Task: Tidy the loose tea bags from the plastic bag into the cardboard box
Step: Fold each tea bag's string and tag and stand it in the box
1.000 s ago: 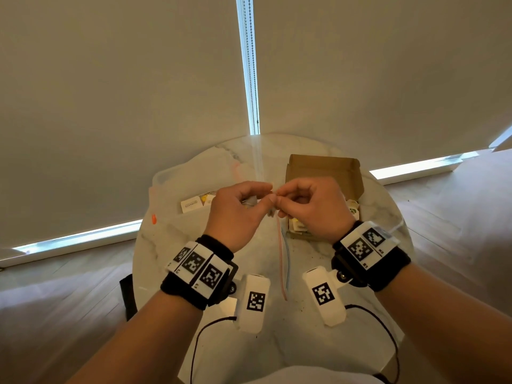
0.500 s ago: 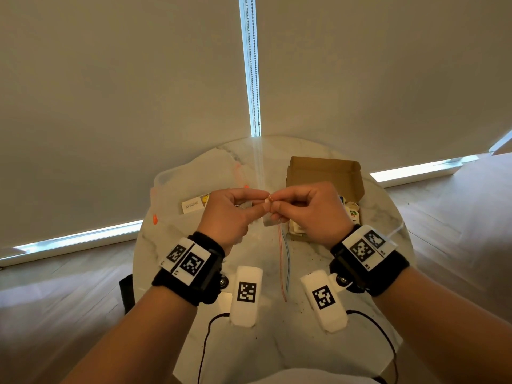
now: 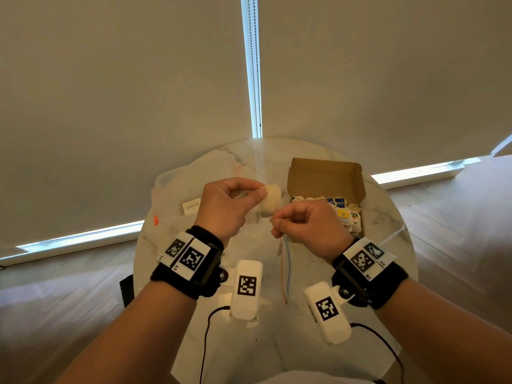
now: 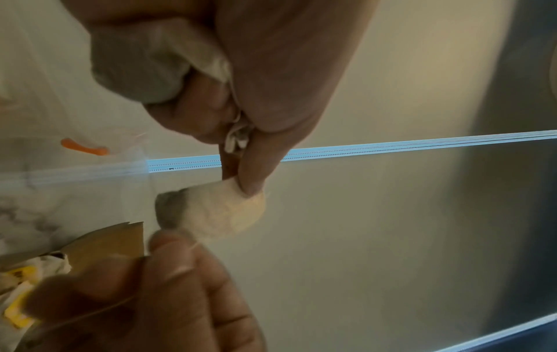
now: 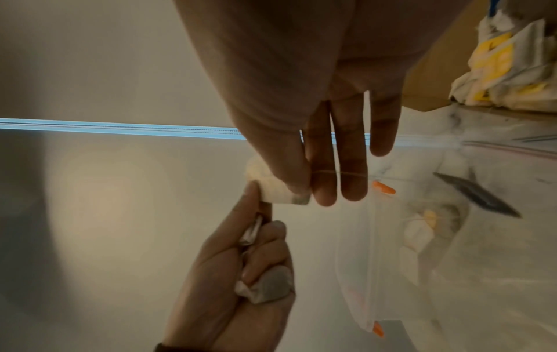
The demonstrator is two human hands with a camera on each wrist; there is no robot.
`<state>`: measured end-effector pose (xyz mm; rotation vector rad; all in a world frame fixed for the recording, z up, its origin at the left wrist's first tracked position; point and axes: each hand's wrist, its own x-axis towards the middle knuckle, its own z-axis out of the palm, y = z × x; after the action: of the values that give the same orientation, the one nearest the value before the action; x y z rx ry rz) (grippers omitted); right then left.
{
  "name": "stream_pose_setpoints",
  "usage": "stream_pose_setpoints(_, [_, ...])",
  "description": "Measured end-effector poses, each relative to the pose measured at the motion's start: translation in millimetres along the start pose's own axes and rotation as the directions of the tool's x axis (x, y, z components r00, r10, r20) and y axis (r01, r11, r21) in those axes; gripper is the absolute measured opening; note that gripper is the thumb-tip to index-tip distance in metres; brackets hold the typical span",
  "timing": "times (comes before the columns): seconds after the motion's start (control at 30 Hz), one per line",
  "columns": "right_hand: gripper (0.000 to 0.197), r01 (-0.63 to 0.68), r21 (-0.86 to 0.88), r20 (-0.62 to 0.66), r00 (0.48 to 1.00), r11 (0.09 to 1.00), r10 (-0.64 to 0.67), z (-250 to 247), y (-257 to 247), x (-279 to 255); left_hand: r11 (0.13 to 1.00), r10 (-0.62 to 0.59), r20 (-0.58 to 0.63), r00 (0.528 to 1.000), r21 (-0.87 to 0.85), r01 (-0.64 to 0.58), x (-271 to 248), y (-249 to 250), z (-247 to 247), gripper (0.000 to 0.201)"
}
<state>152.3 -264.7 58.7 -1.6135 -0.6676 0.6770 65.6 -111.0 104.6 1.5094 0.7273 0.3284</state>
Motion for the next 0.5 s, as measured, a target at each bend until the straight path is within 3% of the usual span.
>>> stream_pose_setpoints(0.27, [0.009,-0.064,-0.231,0.12,0.988,0.971,0.093,-1,33,2,0.997,0.077,0.047,0.996,0.028,-0.078,-3,11,-1,0.012])
stream_pose_setpoints(0.5, [0.012,-0.233,-0.054,0.191,0.952,0.971,0.239,3,34,-6,0.998,0.066,0.042,0.997,0.008,-0.066,-3,14,0,0.011])
